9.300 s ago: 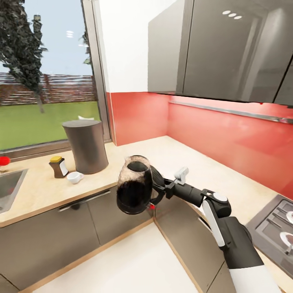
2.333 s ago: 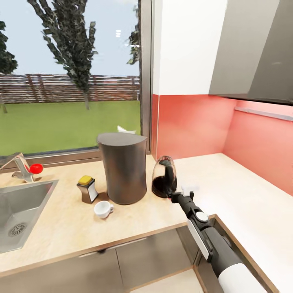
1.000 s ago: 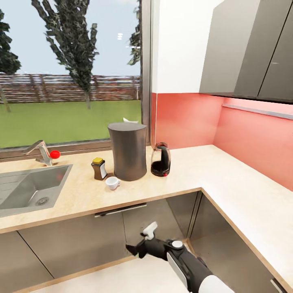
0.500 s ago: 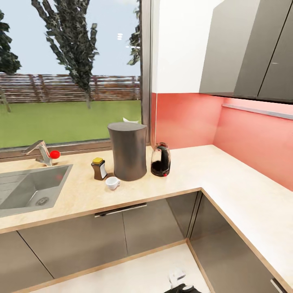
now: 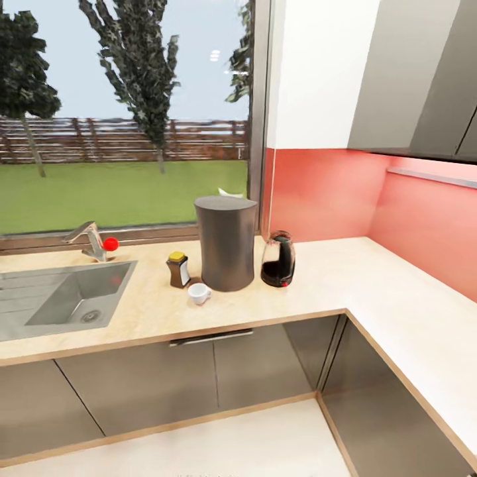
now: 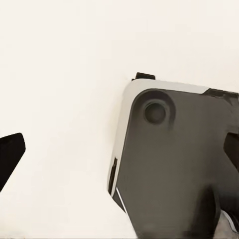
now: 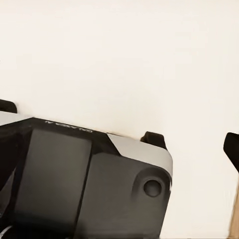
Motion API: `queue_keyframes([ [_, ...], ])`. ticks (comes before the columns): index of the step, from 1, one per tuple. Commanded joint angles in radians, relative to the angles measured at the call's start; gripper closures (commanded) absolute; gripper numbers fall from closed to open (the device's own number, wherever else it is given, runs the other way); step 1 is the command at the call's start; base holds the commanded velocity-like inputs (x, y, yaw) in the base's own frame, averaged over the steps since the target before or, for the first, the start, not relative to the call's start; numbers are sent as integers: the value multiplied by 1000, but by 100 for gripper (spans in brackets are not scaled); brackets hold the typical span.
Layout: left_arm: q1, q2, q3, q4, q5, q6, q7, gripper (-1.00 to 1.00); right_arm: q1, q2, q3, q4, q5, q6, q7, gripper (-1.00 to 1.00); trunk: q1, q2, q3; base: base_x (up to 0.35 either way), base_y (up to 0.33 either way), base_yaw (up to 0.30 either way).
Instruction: Set up a coffee station on the kitchen countertop: keep the coffee maker on the countertop, move the bottle of coffee from the kitchen shelf to the counter next to the coffee maker, place a paper coffee filter on top of the coffee maker, put the saucer next to the coffee maker with the coffee cup on the saucer, and place the electric kettle next to the coffee maker.
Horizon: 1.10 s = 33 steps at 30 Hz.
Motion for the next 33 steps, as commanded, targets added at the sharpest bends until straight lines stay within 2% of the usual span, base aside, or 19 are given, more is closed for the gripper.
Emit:
queue_keyframes([
  [1,0,-3,8,33,-9,-4,-4,-100,23,-3,9,-2,-10,3,-6,-100,1,-2,-3,0,0,232],
  [6,1,-3,8,54,-10,-6,-4,-100,81,-8,9,-2,-10,0,-5,-100,1,-2,-8,0,0,232],
  [8,1,-2,8,56,-10,-6,-4,-100,90,-26,9,-3,-11,-1,-1,-100,1,-2,-10,0,0,232],
  [13,1,-4,8,57,-9,-6,-4,-100,93,-40,9,-4,-14,-2,3,-100,1,-2,-15,0,0,223],
  [33,1,-3,7,57,-10,-6,-4,-100,97,-46,9,-4,-13,-2,2,-100,1,-2,-39,0,0,195],
])
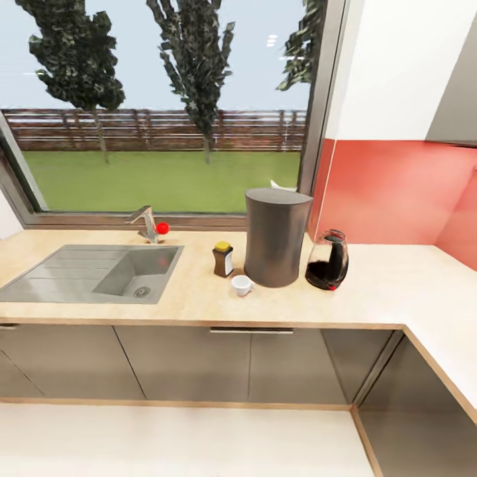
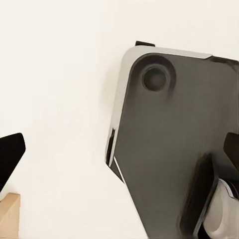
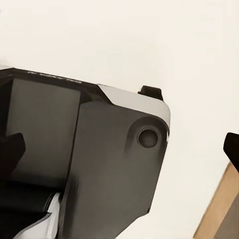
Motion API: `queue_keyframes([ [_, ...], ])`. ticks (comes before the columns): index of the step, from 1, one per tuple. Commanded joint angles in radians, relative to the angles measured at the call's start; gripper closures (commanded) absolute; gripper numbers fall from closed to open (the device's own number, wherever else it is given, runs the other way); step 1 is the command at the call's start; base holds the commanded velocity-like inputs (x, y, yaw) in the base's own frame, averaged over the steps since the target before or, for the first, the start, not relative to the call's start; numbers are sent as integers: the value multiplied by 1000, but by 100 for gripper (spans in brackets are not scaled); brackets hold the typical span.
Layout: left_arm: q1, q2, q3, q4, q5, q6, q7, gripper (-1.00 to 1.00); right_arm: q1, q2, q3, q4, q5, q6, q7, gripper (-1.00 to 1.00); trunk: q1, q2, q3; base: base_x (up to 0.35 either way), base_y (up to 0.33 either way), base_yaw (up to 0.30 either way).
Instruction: Set up a coffee station on the kitchen countertop: keep the coffee maker on the countertop, move the bottle of coffee from the kitchen shelf to the counter next to the coffee maker, place a paper coffee filter on top of the coffee maker, put the saucer next to the coffee maker with the coffee cup on the saucer, and place the electric kettle next to the coffee maker.
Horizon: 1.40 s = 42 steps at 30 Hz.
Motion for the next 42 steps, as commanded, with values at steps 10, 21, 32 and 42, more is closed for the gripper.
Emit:
queue_keyframes([
  [10,-1,0,9,1,-11,-4,-3,-100,0,3,10,-2,-10,2,-6,-100,0,-2,-10,0,0,251],
  [21,-1,0,9,1,-11,-4,-3,-100,0,4,8,-3,-11,3,-7,-100,0,-2,-12,0,0,277],
  [32,-1,0,9,1,-11,-4,-3,-100,0,5,10,-2,-9,3,-6,-100,0,-2,-12,0,0,282],
  [42,-1,0,9,1,-11,-4,-3,-100,0,8,9,-3,-10,3,-6,-100,0,-2,-11,0,0,286],
])
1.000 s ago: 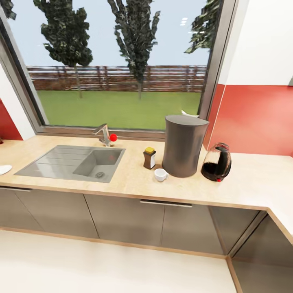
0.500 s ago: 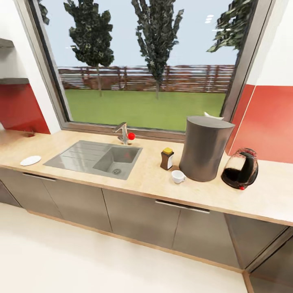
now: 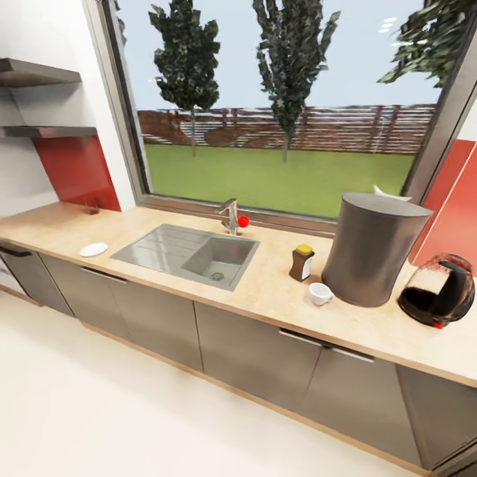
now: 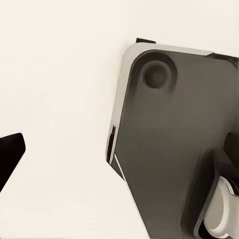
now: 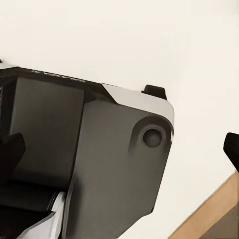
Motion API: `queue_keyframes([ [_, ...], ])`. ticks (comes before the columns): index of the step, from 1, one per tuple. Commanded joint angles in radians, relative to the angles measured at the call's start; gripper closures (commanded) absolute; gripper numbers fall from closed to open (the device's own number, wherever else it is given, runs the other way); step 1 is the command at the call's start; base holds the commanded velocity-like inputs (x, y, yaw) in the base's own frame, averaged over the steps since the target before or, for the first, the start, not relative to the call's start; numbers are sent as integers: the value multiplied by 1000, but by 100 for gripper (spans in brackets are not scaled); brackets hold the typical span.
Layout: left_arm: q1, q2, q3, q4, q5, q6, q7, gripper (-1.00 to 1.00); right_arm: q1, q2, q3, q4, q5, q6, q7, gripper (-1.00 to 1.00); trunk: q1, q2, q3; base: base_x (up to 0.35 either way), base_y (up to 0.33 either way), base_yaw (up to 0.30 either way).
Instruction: Set up a coffee station on the kitchen countertop: keep the coffee maker on the countertop, move the bottle of coffee from the kitchen shelf to the counter next to the coffee maker, place a paper coffee filter on top of the coffee maker, put the saucer next to the coffee maker with the coffee cup on the saucer, and place the electric kettle next to the coffee maker.
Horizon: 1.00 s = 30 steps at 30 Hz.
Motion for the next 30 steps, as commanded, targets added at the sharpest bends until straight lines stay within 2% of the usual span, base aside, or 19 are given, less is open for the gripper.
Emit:
queue_keyframes([
  [1,-1,0,9,1,-11,-4,-3,-100,0,0,8,-3,-9,6,-4,-100,1,-2,-2,0,0,286],
  [30,-1,0,9,1,-11,-4,-3,-100,0,-1,8,-3,-10,6,-4,-100,1,-2,14,0,0,286],
])
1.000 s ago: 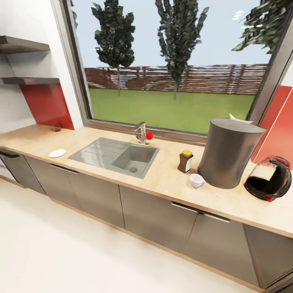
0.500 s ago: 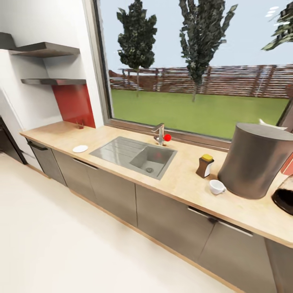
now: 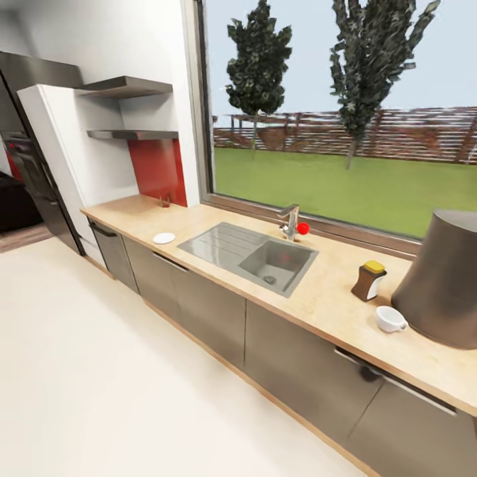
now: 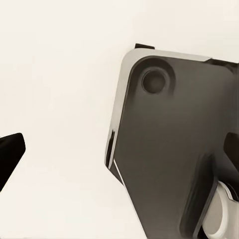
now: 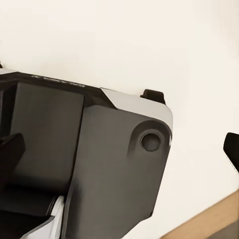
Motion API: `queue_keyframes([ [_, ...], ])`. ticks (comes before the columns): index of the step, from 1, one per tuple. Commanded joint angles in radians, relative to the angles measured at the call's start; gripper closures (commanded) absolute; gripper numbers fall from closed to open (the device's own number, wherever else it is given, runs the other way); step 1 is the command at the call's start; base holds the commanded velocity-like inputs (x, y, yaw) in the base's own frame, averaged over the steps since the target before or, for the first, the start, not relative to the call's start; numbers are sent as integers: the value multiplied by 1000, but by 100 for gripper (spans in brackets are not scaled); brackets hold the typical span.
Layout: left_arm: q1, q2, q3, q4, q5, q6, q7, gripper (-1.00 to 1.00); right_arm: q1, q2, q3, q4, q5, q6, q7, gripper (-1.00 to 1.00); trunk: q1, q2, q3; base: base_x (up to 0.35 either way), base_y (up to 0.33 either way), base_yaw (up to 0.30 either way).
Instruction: Set up a coffee station on the kitchen countertop: keep the coffee maker on the countertop, move the bottle of coffee from the kitchen shelf to the counter next to the coffee maker, place a paper coffee filter on top of the coffee maker, put the saucer next to the coffee maker with the coffee cup on the saucer, and place the electric kettle next to the coffee maker.
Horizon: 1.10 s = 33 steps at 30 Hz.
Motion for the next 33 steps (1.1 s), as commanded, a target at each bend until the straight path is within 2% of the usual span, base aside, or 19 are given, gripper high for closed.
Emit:
queue_keyframes([
  [1,-1,0,9,1,-11,-4,-3,-100,0,0,8,-3,-9,6,-4,-100,1,-2,-2,0,0,287],
  [33,-1,0,9,1,-11,-4,-3,-100,0,1,10,-3,-9,7,-1,-100,1,-2,4,0,0,285],
])
